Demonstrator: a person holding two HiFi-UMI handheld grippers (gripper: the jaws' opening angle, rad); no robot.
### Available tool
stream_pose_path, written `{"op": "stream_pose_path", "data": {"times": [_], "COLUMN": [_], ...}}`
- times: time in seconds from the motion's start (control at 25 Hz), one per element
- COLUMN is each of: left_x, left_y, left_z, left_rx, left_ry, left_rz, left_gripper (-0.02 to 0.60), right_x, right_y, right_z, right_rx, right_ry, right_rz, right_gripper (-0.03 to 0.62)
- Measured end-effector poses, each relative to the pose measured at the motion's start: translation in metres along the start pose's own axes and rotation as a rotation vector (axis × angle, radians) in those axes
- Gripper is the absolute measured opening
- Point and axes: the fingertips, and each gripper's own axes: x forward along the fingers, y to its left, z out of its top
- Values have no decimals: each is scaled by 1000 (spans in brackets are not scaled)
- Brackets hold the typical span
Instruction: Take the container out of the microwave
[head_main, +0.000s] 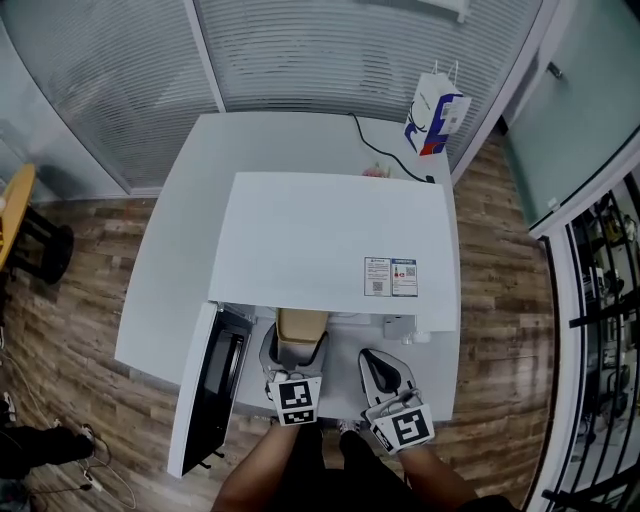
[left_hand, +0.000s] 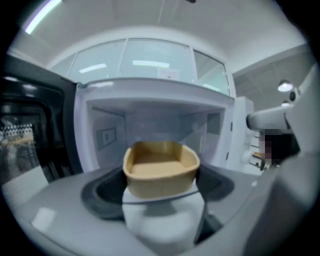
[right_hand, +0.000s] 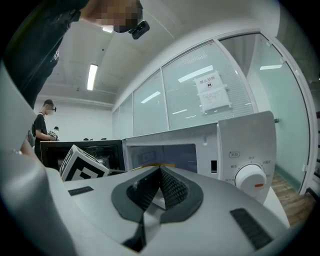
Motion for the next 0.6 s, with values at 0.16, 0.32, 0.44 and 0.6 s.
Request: {"op": "stream_pose_path", "data": {"times": [0.16,0.32,0.44,0.6], "left_x": [-22,-46,-66,-97], "left_y": [-8,-15,-23,-39], "left_z": [3,11,16,19], "left_rx": [4,8,7,19], "left_ry": [-4,-17,-27,-33], "left_rz": [-9,-22,-37,-74], "left_gripper": [434,433,433,433], "right_x": [-11,-21,-28,-37], "right_y": [2,5,7,11], "right_z": [11,24,37,59], "right_rx": [-15,-32,-45,-72], "right_ry": [-30,-57,-81,-122], "right_rz": [-2,-7,-9,3], "right_gripper": [-2,-2,-2,-2]}}
